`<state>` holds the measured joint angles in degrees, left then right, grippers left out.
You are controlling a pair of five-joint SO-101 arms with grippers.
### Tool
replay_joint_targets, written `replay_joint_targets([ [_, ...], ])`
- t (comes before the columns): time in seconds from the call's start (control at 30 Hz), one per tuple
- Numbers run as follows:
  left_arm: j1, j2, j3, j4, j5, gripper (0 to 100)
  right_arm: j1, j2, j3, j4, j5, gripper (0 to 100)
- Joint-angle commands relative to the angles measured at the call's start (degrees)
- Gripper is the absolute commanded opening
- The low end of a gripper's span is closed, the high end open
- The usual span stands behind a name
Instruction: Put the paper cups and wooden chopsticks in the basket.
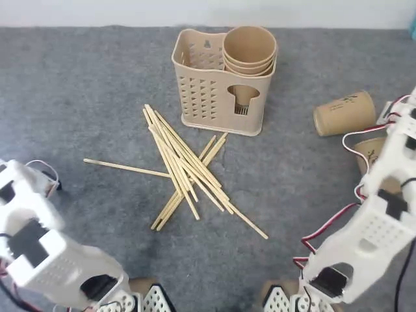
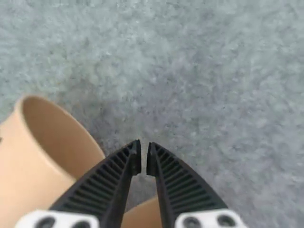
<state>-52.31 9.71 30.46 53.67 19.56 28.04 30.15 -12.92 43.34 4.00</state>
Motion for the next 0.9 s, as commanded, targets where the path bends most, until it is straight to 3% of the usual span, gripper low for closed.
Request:
replay_joint_targets([
  [0.0,1.49,-0.09,-0.92,0.44,-0.44,20,-3.65,-0.66,-3.87,0.48,-0.70,4.3],
  [0.47,1.58,-0.09,-1.01,0.44,-0.44,20,-15.60,-7.87,-5.10,12.88,-0.70,4.3],
  [0.87,1.58,-0.09,-1.10,0.44,-0.53,20,-25.54,-9.89,-5.27,8.48,-1.23,4.3],
])
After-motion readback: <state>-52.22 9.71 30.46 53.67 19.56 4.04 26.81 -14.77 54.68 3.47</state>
